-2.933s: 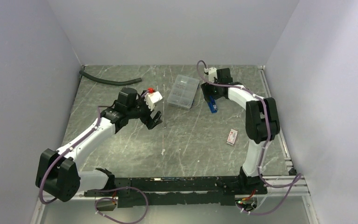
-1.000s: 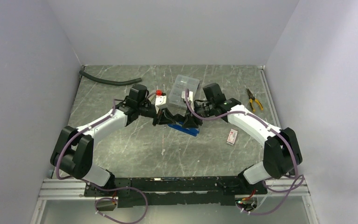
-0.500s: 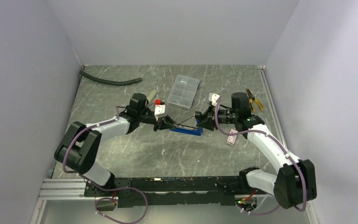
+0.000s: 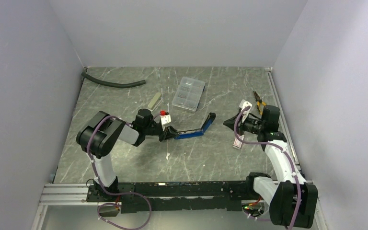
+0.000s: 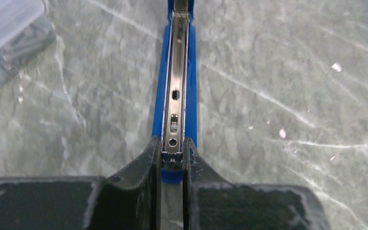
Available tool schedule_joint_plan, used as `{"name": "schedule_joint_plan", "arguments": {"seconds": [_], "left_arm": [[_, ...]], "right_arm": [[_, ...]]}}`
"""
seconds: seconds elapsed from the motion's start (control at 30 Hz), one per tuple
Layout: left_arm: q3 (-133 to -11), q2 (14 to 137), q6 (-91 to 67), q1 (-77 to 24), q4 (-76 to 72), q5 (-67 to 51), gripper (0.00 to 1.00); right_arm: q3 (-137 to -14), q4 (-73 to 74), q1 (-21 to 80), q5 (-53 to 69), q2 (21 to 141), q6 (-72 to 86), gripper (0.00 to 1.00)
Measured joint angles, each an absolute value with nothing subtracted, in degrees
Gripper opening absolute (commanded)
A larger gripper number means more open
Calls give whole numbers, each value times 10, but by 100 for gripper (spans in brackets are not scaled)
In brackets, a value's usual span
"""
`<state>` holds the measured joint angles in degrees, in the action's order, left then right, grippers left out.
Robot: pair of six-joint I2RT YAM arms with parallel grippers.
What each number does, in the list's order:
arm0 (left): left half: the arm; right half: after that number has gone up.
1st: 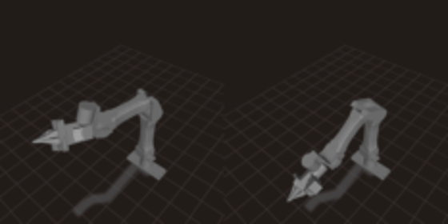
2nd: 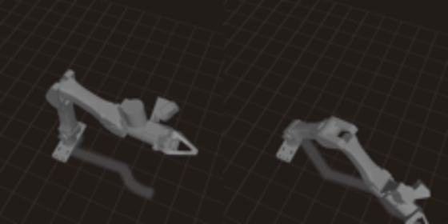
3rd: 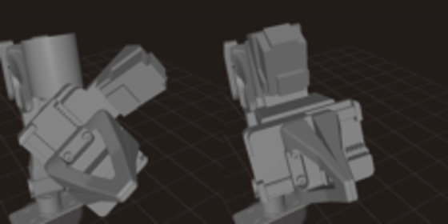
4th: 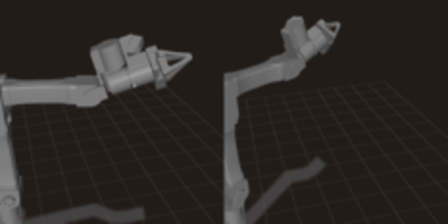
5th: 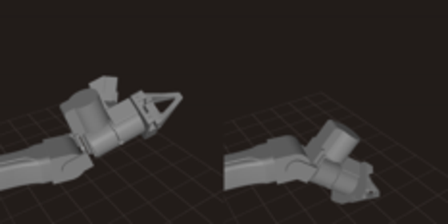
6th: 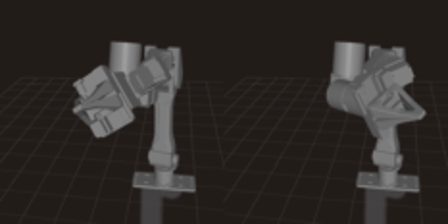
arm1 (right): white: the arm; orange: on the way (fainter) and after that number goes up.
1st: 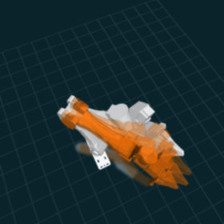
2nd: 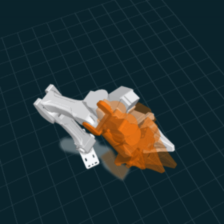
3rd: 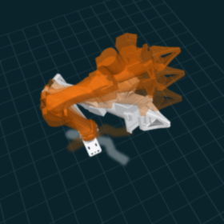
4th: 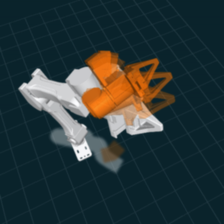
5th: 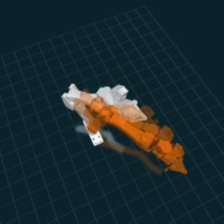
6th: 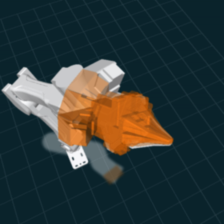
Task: Load the staples into the stapler
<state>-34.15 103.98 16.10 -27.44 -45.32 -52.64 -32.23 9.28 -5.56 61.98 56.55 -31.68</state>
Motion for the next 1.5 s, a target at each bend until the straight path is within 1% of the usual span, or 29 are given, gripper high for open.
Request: {"name": "schedule_joint_plan", "arguments": {"seconds": [0.2, 0.33, 0.43, 0.53, 0.63, 0.67, 0.73, 0.83, 0.9, 1.03, 1.2, 1.33, 1.5], "left_arm": [[-337, 1055, 157, -279, -474, -486, 3], [-341, 1055, 166, -286, -473, -466, 3], [-342, 1053, 171, -286, -467, -452, 3], [-344, 1044, 173, -289, -453, -442, 3], [-345, 1043, 172, -291, -450, -437, 3], [-345, 1043, 172, -292, -451, -437, 3], [-345, 1043, 171, -292, -453, -437, 3], [-344, 1043, 170, -292, -457, -438, 3], [-343, 1044, 170, -292, -460, -440, 3], [-343, 1049, 170, -292, -466, -447, 3], [-343, 1054, 171, -292, -474, -452, 3], [-342, 1059, 171, -292, -476, -454, 3], [-342, 1065, 171, -291, -482, -456, 3]], "right_arm": [[-318, 71, -61, 615, 594, -344, 14], [-319, 72, -61, 598, 639, -349, 22], [-320, 62, -50, 571, 643, -323, 31], [-331, 46, 3, 528, 638, -302, 38], [-338, 18, 81, 482, 634, -292, 50], [-340, 8, 101, 472, 636, -291, 56], [-355, -7, 142, 457, 658, -294, 65], [-403, -18, 178, 446, 732, -310, 72], [-440, -23, 199, 440, 788, -331, 74], [-500, -13, 229, 441, 877, -381, 75], [-600, 61, 254, 455, 982, -458, 78], [-633, 91, 267, 470, 1011, -493, 77], [-654, 102, 283, 495, 1029, -514, 72]]}}
